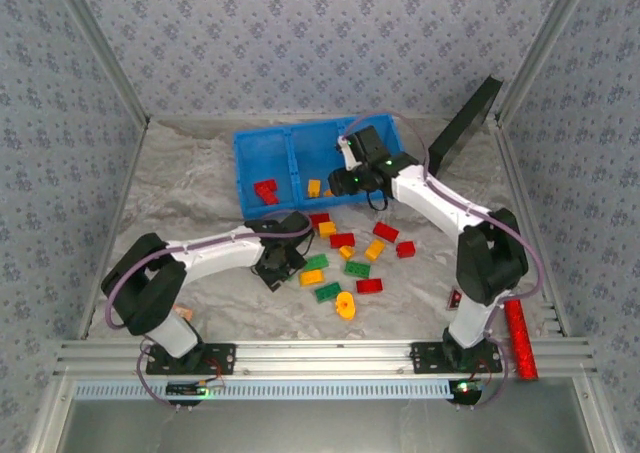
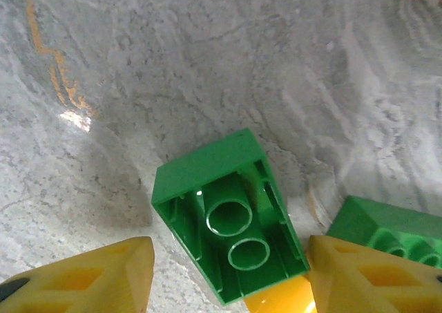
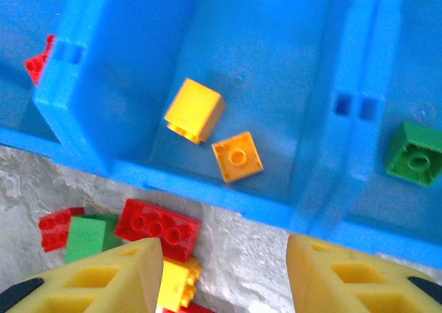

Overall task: Sort the legos into containers by color
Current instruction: Pick up the lego from the middle-left of the table.

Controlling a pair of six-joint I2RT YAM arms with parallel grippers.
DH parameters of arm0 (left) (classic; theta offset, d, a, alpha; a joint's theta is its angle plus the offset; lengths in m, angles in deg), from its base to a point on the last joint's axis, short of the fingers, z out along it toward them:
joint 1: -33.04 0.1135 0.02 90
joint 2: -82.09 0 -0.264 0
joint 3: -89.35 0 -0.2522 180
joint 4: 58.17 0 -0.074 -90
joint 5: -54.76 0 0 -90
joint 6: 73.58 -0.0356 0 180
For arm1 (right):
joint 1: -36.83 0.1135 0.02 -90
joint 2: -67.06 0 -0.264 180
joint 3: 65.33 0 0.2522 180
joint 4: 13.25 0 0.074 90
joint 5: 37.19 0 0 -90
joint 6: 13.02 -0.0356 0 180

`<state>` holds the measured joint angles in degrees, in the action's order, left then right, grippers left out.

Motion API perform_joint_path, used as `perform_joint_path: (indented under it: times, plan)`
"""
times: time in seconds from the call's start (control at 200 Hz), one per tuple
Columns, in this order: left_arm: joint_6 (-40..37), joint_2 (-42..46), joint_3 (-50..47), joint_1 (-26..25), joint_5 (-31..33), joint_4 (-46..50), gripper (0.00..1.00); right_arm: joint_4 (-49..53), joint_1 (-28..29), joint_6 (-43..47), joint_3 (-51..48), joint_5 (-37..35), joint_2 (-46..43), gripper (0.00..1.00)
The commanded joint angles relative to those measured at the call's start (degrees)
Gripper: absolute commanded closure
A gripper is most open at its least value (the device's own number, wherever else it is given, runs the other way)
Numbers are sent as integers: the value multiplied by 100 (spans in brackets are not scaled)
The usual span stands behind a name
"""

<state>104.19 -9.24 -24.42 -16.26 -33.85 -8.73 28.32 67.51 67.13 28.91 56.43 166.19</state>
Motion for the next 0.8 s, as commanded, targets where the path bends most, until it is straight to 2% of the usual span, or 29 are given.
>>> perform_joint_path:
  times: [0.0, 0.17, 0.345, 0.47, 0.605, 0.795]
  plan:
    - [261, -168, 150, -36, -31, 31, 40, -144, -123, -165, -398, 96, -456, 48]
    - [193, -388, 159, 16, -22, 23, 46, -142, -244, -210, -868, 31, -869, 48]
    - [46, -450, 150, 45, -48, 79, 60, -84, -316, -228, -1142, -40, -1098, 48]
    - [-725, -579, 415, 78, -11, 364, 79, -9, -342, -241, -1507, -176, -1362, 48]
    - [-1662, -828, 1168, 75, 244, 1095, 91, 156, -474, -328, -2101, -359, -1898, 48]
    - [-2670, -1040, 2451, -73, 765, 1542, 92, 422, -621, -796, -3096, -408, -2818, 48]
